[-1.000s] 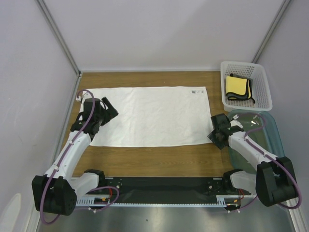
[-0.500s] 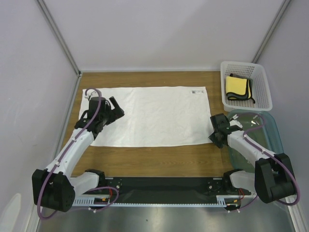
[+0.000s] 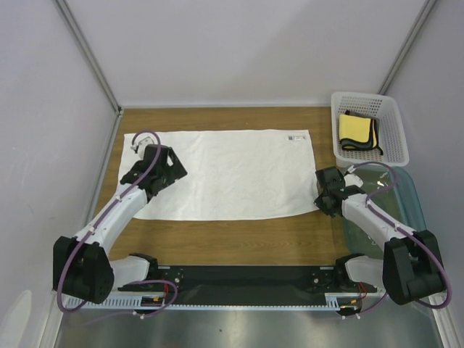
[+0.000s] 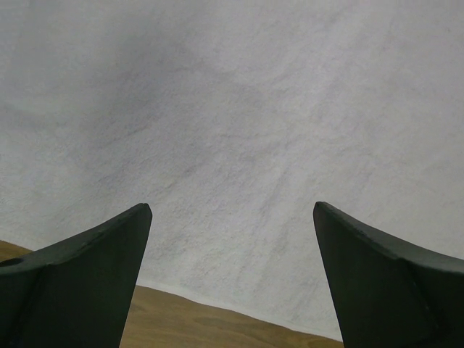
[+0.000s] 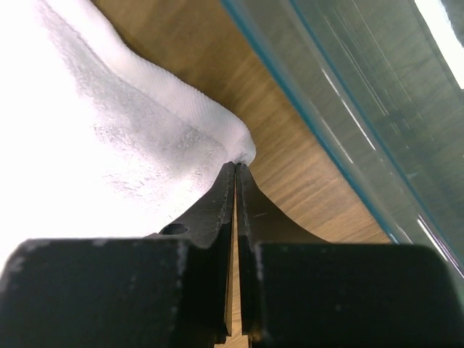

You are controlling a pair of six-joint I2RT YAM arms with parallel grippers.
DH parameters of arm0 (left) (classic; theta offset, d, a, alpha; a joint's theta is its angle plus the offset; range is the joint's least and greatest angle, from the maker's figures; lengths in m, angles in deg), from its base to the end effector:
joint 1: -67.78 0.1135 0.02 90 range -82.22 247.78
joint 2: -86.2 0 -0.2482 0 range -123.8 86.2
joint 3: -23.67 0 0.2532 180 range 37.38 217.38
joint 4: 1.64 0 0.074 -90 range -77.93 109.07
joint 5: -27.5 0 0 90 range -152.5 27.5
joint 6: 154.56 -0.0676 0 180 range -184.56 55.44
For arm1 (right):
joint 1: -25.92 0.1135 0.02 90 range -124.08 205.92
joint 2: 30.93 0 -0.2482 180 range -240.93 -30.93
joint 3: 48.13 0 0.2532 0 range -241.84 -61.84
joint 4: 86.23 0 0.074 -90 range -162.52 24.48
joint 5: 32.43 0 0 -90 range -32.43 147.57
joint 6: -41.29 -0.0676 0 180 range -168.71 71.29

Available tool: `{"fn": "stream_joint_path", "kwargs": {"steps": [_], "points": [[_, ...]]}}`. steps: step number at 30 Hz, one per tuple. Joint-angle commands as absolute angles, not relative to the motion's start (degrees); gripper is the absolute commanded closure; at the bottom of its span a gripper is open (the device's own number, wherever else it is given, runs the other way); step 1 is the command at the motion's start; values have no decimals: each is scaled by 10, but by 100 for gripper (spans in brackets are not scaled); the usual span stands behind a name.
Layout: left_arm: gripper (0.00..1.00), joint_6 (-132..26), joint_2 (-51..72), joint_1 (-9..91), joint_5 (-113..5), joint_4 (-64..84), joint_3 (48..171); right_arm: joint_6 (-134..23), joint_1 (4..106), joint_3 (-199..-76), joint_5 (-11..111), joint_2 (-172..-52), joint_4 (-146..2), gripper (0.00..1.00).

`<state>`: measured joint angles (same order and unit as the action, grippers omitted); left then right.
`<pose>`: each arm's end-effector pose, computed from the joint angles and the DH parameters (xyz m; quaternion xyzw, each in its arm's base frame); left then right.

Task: Fold and stack the towels
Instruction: Flatten out the crumpled towel

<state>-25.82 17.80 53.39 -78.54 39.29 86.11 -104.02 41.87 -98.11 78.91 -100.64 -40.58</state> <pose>0.2714 -0.0504 0.2165 -0.2443 0.8894 -0.0466 0.3834 0.2273 0.0394 0.1363 0.3605 0.8907 -0.0250 0.2757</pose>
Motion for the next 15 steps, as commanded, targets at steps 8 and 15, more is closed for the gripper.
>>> {"fn": "stream_joint_path", "kwargs": {"steps": [8,15], "points": [[0,-128,190,620,-807,454,826,-960,452,-1046,830,-970,-414,100],[2,-132,228,622,-785,441,793,-945,480,-1075,831,-978,-417,100]]}}
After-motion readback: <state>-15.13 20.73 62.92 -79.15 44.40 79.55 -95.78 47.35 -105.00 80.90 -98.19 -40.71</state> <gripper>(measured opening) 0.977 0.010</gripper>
